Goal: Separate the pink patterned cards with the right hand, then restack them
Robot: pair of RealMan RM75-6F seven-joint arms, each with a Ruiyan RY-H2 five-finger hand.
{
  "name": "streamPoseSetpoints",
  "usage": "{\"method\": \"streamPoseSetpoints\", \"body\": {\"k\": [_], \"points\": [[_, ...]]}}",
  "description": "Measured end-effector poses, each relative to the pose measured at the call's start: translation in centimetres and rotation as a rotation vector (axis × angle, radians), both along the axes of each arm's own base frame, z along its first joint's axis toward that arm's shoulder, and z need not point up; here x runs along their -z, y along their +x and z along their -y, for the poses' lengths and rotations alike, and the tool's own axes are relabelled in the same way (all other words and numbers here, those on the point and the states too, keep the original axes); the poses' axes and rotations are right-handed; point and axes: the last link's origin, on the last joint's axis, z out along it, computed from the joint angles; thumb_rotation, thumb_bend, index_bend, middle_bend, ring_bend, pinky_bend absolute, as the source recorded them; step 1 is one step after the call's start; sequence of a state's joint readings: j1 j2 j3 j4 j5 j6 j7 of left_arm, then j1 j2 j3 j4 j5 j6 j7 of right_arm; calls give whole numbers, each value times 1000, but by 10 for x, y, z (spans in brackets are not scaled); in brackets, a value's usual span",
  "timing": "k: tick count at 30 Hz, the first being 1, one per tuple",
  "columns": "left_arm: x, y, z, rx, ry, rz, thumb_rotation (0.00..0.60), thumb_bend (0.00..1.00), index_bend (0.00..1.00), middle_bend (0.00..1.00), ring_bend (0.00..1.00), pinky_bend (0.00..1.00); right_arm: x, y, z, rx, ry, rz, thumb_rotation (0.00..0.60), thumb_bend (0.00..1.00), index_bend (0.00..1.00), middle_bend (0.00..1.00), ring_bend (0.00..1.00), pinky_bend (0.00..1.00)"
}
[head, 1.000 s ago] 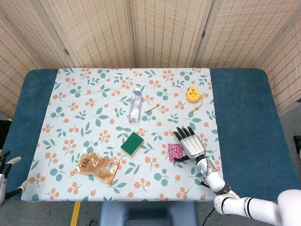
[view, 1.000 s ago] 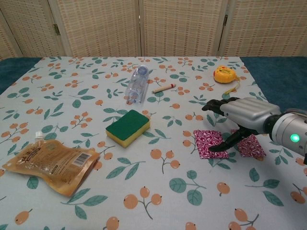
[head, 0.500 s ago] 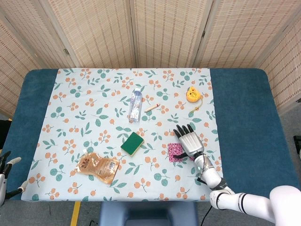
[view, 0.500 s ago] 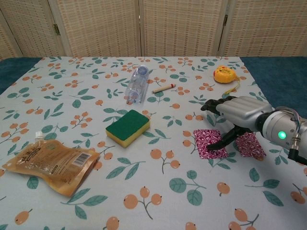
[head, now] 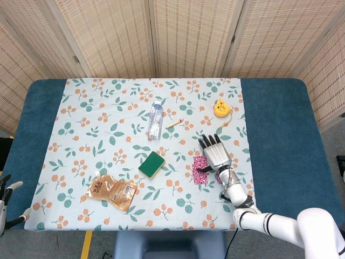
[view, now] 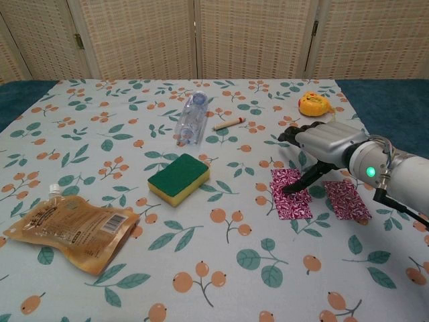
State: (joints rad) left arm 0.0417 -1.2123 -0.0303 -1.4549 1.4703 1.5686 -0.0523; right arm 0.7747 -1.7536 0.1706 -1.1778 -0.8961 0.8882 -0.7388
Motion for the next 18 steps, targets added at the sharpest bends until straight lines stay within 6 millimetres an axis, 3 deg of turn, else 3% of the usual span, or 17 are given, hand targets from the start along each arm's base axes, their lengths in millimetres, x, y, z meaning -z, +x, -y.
{"method": "streamPoseSetpoints", "body": {"k": [5,10,18], "points": [[0,-1,0,-3,1,1,600,248,254,100,129,0,-5,3,1,-5,-5,16,276,183,0,0,0,0],[2,0,-1,5,-4,2,600,248,253,100,129,0,-13,3,-13,-19,21,30,277,182,0,0,0,0],[2,3,0,13,-3,3,600,247,252,100,128,0,-25,-18,-30,9,41,2,278,183,0,0,0,0]]}}
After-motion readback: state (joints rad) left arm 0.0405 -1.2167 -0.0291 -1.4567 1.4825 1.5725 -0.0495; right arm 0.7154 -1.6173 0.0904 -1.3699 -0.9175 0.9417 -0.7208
